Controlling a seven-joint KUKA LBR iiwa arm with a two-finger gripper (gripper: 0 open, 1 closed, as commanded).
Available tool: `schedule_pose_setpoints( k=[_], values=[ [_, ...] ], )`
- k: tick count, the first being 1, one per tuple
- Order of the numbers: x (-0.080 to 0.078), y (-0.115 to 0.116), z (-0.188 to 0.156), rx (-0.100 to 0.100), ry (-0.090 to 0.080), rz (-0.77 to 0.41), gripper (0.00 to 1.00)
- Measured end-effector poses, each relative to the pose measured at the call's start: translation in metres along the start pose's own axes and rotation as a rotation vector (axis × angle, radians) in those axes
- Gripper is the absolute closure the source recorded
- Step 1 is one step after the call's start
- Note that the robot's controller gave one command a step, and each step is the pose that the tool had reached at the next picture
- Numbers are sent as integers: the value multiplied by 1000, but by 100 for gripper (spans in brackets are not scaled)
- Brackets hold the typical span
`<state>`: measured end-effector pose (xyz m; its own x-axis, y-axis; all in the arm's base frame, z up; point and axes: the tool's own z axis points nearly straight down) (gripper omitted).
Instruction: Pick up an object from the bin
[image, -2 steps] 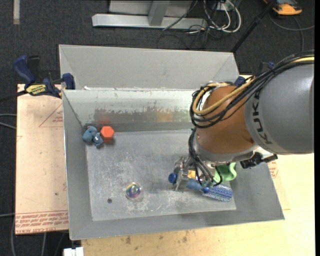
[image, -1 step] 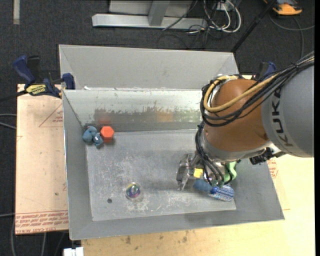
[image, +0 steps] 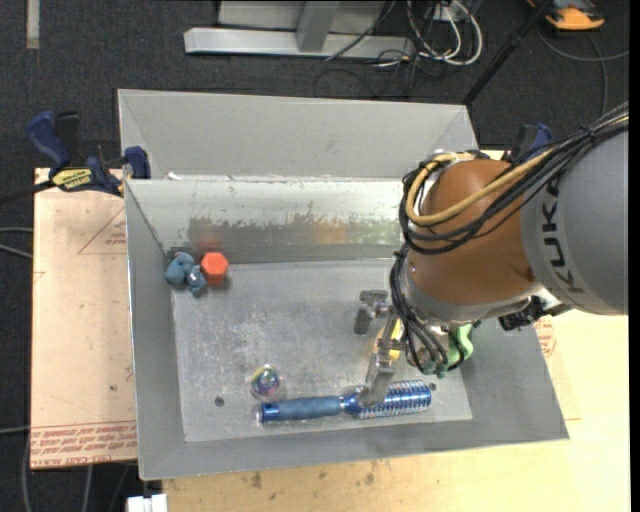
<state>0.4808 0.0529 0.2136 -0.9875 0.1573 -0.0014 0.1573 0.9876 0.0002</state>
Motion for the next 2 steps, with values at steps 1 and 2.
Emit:
schedule_pose_setpoints(
  k=[1,2],
  values=[
    [-10,22,127,0,7,-278,0],
    [-11,22,125,-1,3,-277,100]
  ],
)
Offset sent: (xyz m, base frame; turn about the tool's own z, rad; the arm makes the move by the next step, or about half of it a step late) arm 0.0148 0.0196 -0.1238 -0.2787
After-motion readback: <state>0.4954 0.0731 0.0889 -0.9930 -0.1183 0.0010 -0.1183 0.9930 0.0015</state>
